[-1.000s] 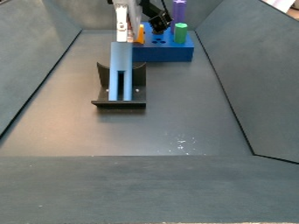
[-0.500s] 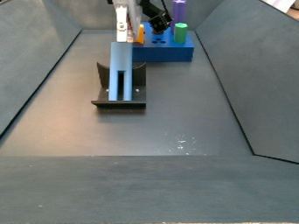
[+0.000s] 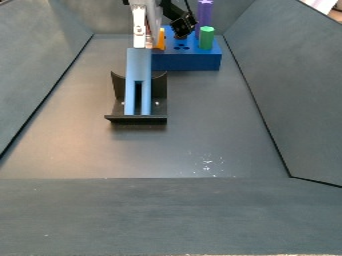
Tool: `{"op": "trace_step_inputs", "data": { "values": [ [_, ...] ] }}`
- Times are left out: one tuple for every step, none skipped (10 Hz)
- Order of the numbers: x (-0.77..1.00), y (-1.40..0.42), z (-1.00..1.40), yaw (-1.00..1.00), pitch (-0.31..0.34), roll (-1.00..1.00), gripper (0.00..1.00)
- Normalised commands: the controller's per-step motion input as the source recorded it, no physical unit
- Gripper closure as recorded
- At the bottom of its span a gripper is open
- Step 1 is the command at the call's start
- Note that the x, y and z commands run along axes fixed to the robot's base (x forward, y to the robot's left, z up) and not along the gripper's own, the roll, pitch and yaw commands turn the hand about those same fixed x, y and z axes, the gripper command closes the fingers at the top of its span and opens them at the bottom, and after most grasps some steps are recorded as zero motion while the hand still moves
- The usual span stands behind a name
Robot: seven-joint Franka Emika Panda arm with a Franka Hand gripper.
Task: Pick up the square-circle object. Move up. Rotate the square-circle object. Place the square-circle object on the fixture. Regrasp the square-circle object. Move to above the board. Insert the square-circle object.
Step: Regrasp the square-circle object.
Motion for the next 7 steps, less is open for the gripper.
{"op": "trace_step_inputs", "data": {
  "values": [
    [0.25, -0.04, -0.05, 0.09, 0.115, 0.16, 0.00],
    [0.25, -0.04, -0.05, 0.09, 0.115, 0.16, 0.00],
    [0.25, -0.04, -0.05, 0.09, 0.115, 0.16, 0.00],
    [0.25, -0.04, -0.05, 0.09, 0.115, 0.16, 0.00],
    [0.25, -0.04, -0.05, 0.09, 0.115, 0.16, 0.00],
    [0.25, -0.04, -0.05, 0.09, 0.115, 0.16, 0.00],
    [0.25, -0.04, -0.05, 0.09, 0.115, 0.16, 0.00]
  ]
}}
